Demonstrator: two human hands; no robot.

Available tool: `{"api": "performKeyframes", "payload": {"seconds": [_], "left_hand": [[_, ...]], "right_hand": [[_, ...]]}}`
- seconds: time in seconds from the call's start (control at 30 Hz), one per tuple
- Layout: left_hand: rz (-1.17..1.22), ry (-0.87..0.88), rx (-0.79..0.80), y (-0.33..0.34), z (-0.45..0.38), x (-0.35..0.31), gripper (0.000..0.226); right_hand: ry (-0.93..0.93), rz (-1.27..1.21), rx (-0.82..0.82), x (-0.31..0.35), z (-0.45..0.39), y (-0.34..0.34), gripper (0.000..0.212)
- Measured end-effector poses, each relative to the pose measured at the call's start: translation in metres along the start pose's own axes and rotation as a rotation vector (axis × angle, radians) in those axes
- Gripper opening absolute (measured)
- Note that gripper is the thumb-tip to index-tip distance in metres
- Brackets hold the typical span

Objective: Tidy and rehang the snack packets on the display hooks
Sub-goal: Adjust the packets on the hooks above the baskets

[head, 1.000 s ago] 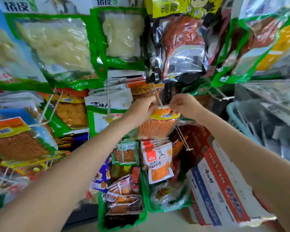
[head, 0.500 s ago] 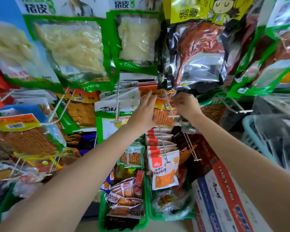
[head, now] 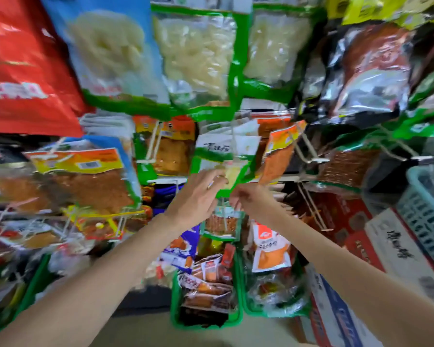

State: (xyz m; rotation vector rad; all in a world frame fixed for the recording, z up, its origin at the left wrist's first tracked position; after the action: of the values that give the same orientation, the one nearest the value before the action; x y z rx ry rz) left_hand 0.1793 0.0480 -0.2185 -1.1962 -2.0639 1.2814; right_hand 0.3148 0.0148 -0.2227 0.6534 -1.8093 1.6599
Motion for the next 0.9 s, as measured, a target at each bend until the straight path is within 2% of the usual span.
{"api": "performKeyframes", "payload": {"seconds": [0.1, 0.2, 0.33, 0.43, 0.5, 0.6, 0.73, 0.9], "left_hand": [[0.040, -0.067, -0.111, -0.039, 0.044, 0.041, 0.035], [0.009, -0.178, -0.214, -0.085, 0.089, 0.088, 0.040], [-0.089, -0.331, -0.223, -0.132, 0.139, 0.141, 0.047], [-0.023, -0.412, -0.209, -0.148, 0.157, 0.164, 0.048], [0.048, -0.455, -0.210, -0.154, 0.161, 0.169, 0.048], [0.069, -0.419, -0.220, -0.159, 0.161, 0.168, 0.048], [0.055, -0.345, -0.203, -0.162, 0.165, 0.167, 0.036], [0.113, -0.296, -0.271, -0.171, 0.166, 0.165, 0.036]], "right_hand": [[-0.182, -0.030, 0.008, 0.072, -0.007, 0.046, 0.031], [-0.404, 0.015, -0.024, 0.139, -0.014, 0.094, 0.034], [-0.509, 0.179, -0.068, 0.198, -0.027, 0.143, 0.064], [-0.347, 0.177, -0.164, 0.219, -0.043, 0.149, 0.073], [-0.223, 0.258, -0.125, 0.224, -0.051, 0.153, 0.067], [-0.207, 0.321, -0.180, 0.235, -0.060, 0.151, 0.046], [-0.114, 0.166, -0.254, 0.246, -0.063, 0.149, 0.017], [0.029, -0.011, -0.122, 0.252, -0.054, 0.147, 0.019]]}}
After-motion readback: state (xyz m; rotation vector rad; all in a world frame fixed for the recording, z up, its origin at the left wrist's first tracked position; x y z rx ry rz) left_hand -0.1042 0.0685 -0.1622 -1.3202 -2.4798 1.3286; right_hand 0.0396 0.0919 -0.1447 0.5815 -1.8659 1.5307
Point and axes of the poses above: each hand's wrist, its own z-axis away from the middle knuckle, its own y-axis out of the palm, x = y × z, the point moved 4 cm from there along -z, towards the middle knuckle, and after that the axes turned 7 degrees about -x, right-handed, at the moved point
